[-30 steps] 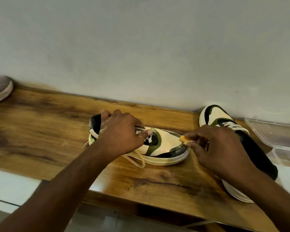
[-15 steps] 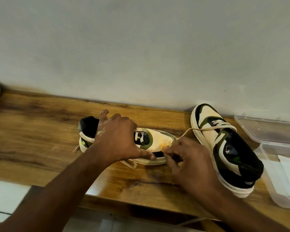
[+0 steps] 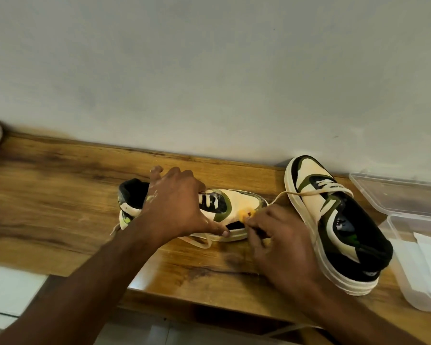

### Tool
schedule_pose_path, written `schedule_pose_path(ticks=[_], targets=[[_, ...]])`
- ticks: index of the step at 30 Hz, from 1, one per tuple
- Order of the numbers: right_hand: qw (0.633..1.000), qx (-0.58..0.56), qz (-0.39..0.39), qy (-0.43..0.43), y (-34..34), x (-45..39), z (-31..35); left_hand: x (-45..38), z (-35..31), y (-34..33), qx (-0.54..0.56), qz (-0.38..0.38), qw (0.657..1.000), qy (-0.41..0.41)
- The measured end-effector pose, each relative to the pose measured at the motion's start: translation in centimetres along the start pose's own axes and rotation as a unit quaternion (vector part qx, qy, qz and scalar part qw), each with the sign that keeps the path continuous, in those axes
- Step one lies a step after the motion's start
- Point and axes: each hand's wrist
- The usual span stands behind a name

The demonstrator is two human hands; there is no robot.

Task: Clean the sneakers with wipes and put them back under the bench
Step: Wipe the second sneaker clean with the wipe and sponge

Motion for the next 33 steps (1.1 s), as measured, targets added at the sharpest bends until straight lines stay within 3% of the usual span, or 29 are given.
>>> schedule_pose_path(ticks=[3,8,15,20,27,33], targets=[[0.999,0.015,0.03,0.02,-0.2,-0.4,0.3,0.0,0.2,-0.1,0.006,-0.002,1.0,-0.005],[0.994,-0.01,-0.08,-0.069,2.0,-2.4,-2.0,0.3,0.3,-0.2,0.007,-0.001,1.0,-0.006],[1.0,0.002,0.016,0.01,-0.1,-0.8,0.4,0.3,0.2,-0.1,0.011,-0.003,1.0,0.002],[0.993,-0.034,-0.09,-0.066,1.4,-2.5,-2.1,0.4,0.4,-0.1,0.006,0.002,1.0,0.001],[0.999,0.015,0.027,0.017,-0.8,-0.7,1.3,0.3,0.5,-0.1,0.006,0.0,1.0,0.007],[0.993,0.003,-0.076,-0.093,1.3,-2.9,-3.5,0.3,0.0,0.0,0.011,0.005,1.0,0.003]])
Point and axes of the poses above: each hand's wrist, its own x-axis away from the middle knuckle, its own y-axis out of the back of the hand, z = x × y, and after that the axes turned 7 degrees about z, right-handed
